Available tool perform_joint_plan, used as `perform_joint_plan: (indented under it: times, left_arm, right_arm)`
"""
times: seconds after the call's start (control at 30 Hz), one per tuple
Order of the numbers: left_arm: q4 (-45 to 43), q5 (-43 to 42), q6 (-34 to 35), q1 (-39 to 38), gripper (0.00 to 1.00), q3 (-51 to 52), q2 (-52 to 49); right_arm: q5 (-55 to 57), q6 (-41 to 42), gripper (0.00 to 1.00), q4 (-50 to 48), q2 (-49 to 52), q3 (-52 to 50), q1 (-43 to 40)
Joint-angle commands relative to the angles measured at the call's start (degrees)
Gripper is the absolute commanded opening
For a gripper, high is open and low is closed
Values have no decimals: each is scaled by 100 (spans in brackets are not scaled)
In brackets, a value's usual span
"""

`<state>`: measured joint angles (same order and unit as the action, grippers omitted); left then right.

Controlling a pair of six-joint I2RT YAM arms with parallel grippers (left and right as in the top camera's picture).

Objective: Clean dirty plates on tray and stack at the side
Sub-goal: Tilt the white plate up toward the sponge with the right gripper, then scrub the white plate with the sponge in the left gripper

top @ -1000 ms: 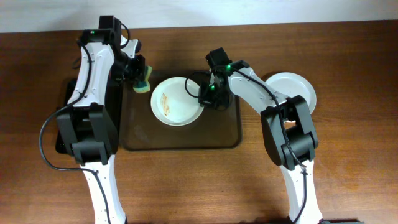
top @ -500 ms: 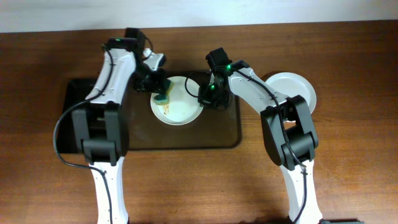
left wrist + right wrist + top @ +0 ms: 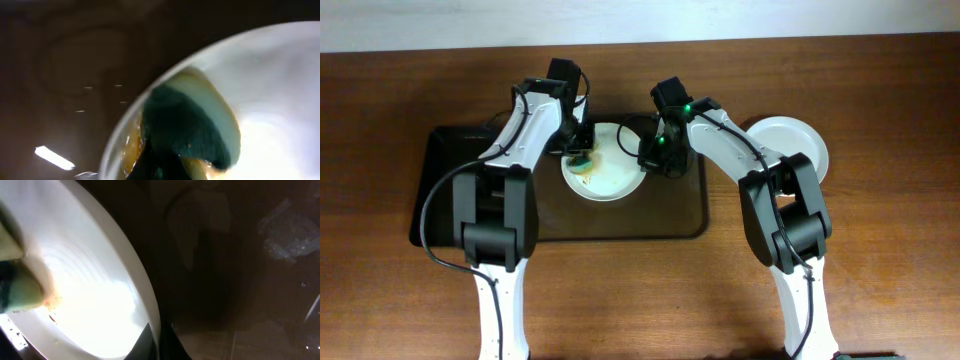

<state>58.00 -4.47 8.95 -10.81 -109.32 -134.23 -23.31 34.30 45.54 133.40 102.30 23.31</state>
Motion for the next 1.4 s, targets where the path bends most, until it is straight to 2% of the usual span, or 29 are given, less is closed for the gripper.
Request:
perform_joint_plan:
  times: [0.0,0.1,0.13,0.27,0.33,0.43,0.5,0.6,0.63,0.9,1.0,1.1,1.27,1.37]
  left_arm:
    - [44,2393,87,-125,1,192,-190]
    - [186,2065,70,-398,1,192,-190]
    - [286,1639,-129,-481,1,192,-190]
    - [1054,-1158,-1617,-570,0,192,-192]
    - [1528,-1609,-2151,-496,1,192,-192]
    - [1563,-1635,-2162,-306,1,195,-192]
    - [1329,-1397,-1770,-155,1,197,-192]
    - [649,197,-570,28,1,210,-192]
    - [382,570,-424,39,1,232,-192]
    - [-1165,1165,-417,-361,1,273,-192]
    - [-1692,1019,-295,-485,1,273,-192]
    - [-1412,-15,-592,-518,0,267,-192]
    - [-210,-2942,-1587,-212,0,223,-190]
    - [509,-3215,-1687,177,0,223,-190]
  right_arm:
    - [232,7,4,50,210,-186,31]
    - [232,7,4,52,210,-186,31]
    - [232,4,4,52,210,-186,31]
    - [234,4,4,55,210,-186,31]
    - [232,4,4,52,210,-186,31]
    - [232,4,4,48,210,-186,31]
    - [232,4,4,52,210,-186,31]
    - [232,4,4,50,210,-186,31]
    - [232,4,4,50,210,-186,31]
    - [236,4,4,55,210,-192,66]
    - [286,4,4,50,210,-192,116]
    - [297,4,4,50,210,-192,116]
    - [297,2,4,46,210,-192,116]
    - [297,2,4,48,210,-192,116]
